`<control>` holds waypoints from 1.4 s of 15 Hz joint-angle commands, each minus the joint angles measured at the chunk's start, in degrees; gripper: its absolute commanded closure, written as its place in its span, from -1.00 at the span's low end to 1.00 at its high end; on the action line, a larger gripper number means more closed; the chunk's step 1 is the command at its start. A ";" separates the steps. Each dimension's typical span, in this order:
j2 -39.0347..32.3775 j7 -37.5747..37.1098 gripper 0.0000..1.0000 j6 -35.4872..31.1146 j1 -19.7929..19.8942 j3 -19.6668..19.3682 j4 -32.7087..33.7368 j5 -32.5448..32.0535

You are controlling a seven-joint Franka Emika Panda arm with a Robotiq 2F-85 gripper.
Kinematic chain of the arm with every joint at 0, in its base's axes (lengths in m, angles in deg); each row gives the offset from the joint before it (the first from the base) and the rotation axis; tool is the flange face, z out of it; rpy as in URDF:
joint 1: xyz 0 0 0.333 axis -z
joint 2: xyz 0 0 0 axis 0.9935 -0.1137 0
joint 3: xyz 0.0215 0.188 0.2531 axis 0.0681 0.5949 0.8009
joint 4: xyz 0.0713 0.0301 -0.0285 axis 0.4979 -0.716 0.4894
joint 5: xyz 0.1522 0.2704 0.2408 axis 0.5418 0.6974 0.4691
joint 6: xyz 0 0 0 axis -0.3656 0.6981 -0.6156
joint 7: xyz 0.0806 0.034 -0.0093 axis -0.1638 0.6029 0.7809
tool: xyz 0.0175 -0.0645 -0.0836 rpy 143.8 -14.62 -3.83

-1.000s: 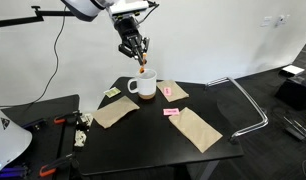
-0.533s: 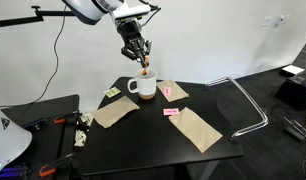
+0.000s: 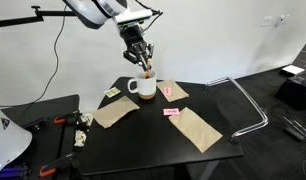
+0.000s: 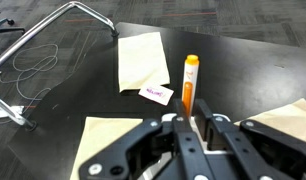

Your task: Put the orange marker in the white mug

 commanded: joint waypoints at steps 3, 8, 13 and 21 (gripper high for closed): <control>-1.55 -2.20 -0.34 3.61 -0.33 0.21 2.26 -1.42; -0.24 -2.19 -1.00 3.78 -0.20 0.31 1.94 -1.33; 4.36 -3.87 -1.00 5.70 0.06 0.43 1.22 0.77; 15.40 -4.13 -1.00 12.32 0.27 -0.04 1.72 4.60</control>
